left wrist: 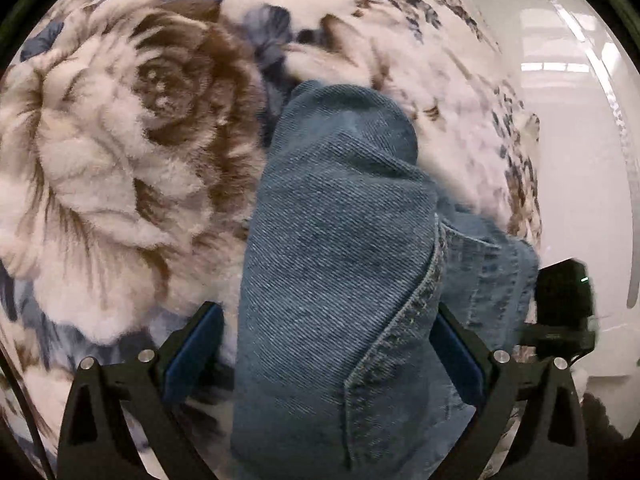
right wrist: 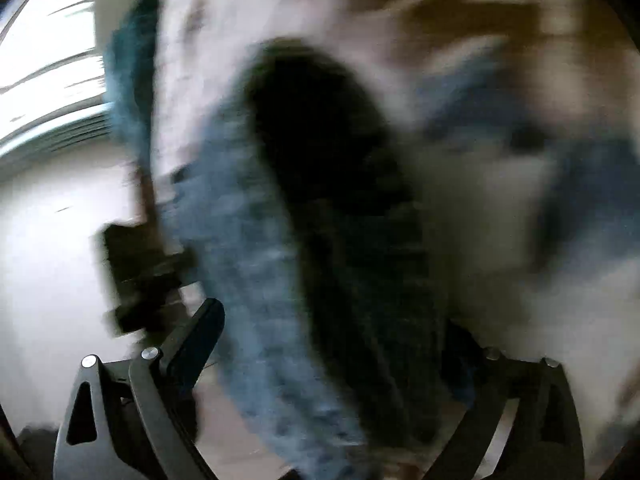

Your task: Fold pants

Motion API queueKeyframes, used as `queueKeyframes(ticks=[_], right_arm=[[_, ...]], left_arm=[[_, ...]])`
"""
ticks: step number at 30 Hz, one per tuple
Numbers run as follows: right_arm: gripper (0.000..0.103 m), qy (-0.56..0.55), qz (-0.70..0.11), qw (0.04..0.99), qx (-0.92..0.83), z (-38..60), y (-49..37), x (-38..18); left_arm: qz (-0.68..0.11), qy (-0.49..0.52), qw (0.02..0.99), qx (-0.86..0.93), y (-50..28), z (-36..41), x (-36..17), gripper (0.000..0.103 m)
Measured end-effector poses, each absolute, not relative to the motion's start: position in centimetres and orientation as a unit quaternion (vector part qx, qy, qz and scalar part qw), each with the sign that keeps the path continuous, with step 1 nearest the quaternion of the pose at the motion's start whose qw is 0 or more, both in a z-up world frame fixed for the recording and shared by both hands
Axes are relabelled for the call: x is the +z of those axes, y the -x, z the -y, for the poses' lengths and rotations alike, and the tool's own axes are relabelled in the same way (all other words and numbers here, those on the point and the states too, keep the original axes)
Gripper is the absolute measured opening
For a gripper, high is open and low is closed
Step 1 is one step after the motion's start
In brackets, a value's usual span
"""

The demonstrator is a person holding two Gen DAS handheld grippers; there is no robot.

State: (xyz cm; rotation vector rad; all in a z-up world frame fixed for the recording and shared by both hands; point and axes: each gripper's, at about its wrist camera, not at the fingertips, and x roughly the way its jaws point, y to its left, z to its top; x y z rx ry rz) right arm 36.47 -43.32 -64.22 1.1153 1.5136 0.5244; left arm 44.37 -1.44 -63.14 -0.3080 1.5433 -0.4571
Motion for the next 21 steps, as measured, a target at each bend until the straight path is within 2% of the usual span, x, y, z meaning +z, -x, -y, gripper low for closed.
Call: queueKeyframes(ticks=[2,4,8,13,15,18,20,21], right_arm=[[0.099,-0.467,-0.63,0.557,0.274,42.2,-37.0,-63.8],[0.095,-0.405,-0.674,0.564,0.253,41.1,-37.5,-65.3],[0.095,-0.415,-0.692,0.542,0.234,41.3,-38.6,-66.1],[0.095,-0.379,-0.702,0.575,0.18,43.5,-39.2,-62.6],[0.095,-0.364,-0.701,0.593,0.157,44.6,-39.5,-61.2],[0.095,-0.349,-0.7,0.608,0.135,45.3,-41.0,-59.1],[0.095,-0.339,-0.7,0.613,0.137,44.6,-42.8,-57.4],[0.095,-0.33,-0.699,0.619,0.139,44.1,-43.7,-56.5]], left_arm=[[-0.691,0.145,0.676,-0.211,-44.4,1.0,-63.3,0.103],[-0.698,0.157,0.663,-0.222,-44.5,1.1,-63.6,0.103],[-0.706,0.155,0.657,-0.215,-45.0,1.1,-63.0,0.102],[-0.689,0.163,0.675,-0.208,-47.8,1.3,-60.1,0.102],[-0.701,0.106,0.666,-0.232,-49.6,3.3,-61.1,0.102],[-0.725,0.096,0.626,-0.27,-50.7,5.3,-64.6,0.102],[-0.713,0.089,0.635,-0.283,-50.6,6.3,-64.6,0.102],[-0.694,0.081,0.655,-0.289,-50.0,6.8,-63.5,0.097]])
